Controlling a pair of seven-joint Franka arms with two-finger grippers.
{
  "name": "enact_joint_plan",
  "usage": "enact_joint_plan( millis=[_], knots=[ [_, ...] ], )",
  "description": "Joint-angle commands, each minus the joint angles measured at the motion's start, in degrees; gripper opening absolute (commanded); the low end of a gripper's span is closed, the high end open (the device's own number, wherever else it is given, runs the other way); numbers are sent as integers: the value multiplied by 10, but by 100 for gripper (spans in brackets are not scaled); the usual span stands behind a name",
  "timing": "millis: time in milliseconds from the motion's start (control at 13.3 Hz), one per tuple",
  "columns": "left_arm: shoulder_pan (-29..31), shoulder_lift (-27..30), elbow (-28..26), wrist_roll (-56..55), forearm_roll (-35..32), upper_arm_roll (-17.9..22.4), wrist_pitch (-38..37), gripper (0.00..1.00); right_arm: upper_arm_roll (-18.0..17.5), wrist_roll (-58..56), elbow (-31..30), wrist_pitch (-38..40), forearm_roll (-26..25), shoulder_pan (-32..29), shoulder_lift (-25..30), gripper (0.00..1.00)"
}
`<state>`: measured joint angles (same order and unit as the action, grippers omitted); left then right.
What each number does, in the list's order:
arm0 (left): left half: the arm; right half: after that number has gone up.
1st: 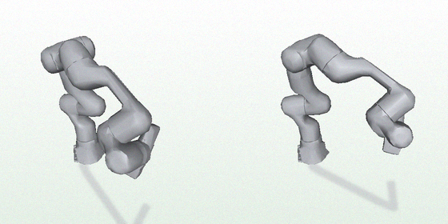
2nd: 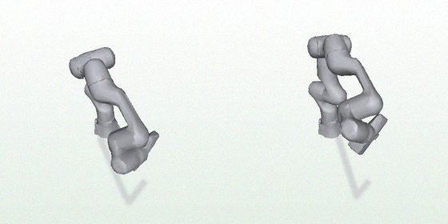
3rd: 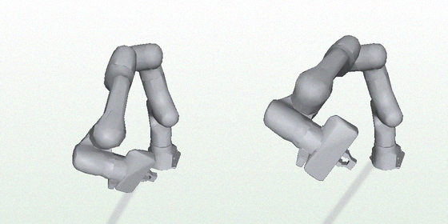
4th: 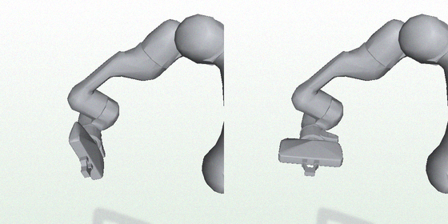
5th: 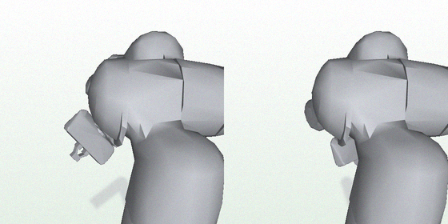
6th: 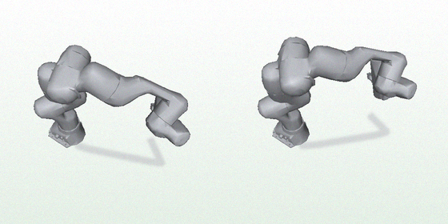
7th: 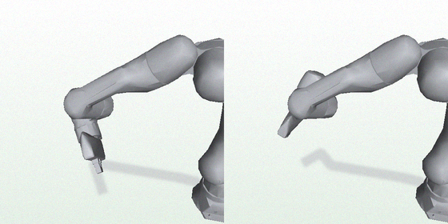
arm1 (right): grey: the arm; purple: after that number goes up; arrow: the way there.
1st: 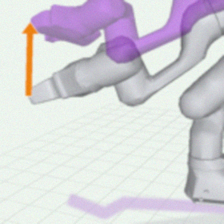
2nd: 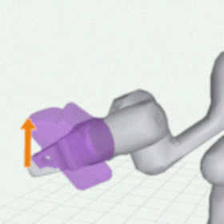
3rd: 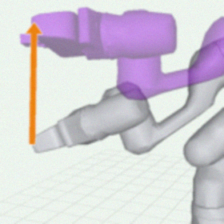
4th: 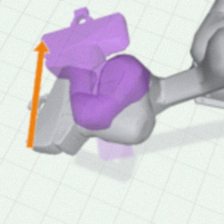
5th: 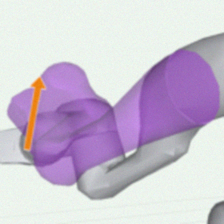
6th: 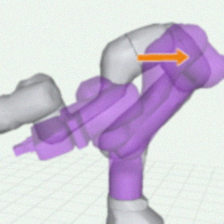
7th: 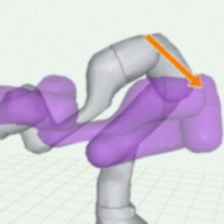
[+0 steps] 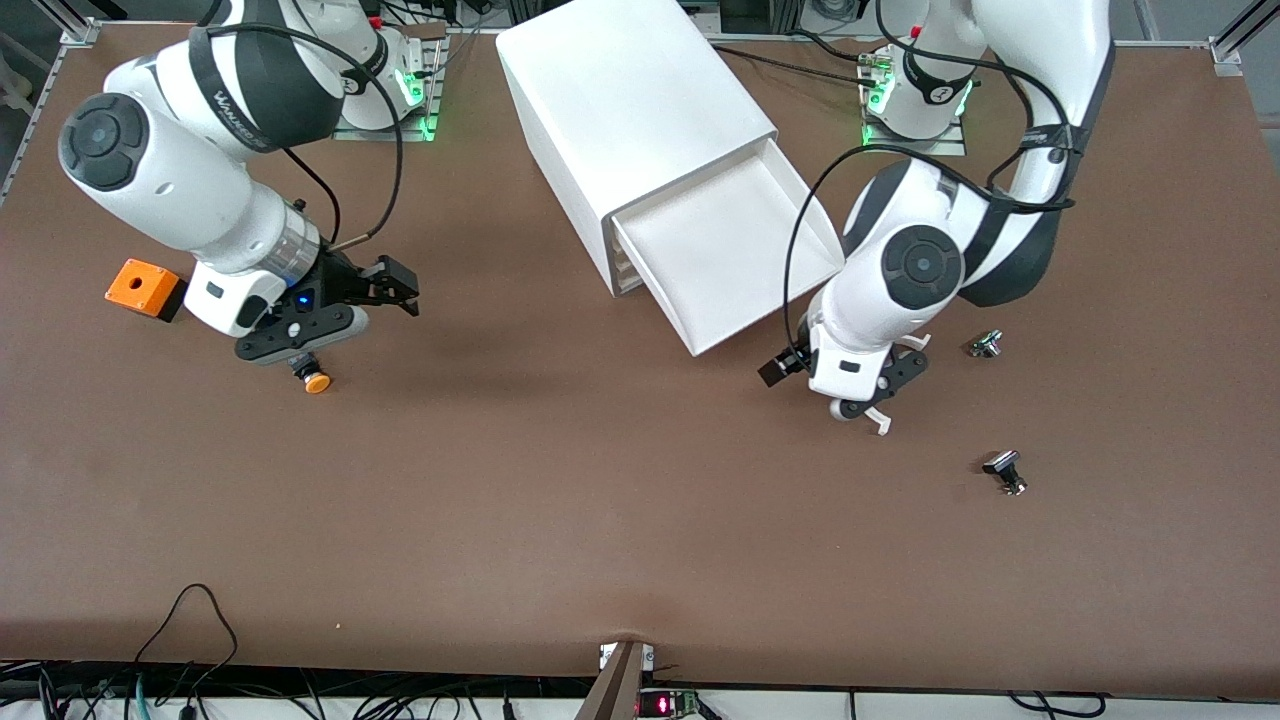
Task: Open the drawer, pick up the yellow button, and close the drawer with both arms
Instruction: 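Place the yellow button on the table while the left gripper reaches the drawer, then push the drawer shut with the left gripper while the right gripper retracts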
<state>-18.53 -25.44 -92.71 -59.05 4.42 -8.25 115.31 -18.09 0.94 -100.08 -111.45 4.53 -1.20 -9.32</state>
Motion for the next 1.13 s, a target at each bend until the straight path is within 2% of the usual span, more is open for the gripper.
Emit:
enact_joint_plan(
  millis=[0,75,225,526,751,1051],
  knots=[
    [-7,19,-47,-6,7,6,39,100,36,5,5,20,-52,-2,11,100],
    [-10,24,-62,-6,7,5,54,100,43,2,10,24,-90,-2,11,100],
    [-26,27,-72,-8,7,5,56,100,67,1,31,53,-101,-2,11,100],
    [-59,37,-87,-24,6,0,42,100,152,3,44,44,-76,-9,10,100],
    [-82,42,-86,-35,7,-10,12,100,192,1,45,52,-64,-7,11,100],
    [-78,44,-84,-36,10,-60,-42,100,188,-10,58,89,-65,-6,27,100]
  ],
)
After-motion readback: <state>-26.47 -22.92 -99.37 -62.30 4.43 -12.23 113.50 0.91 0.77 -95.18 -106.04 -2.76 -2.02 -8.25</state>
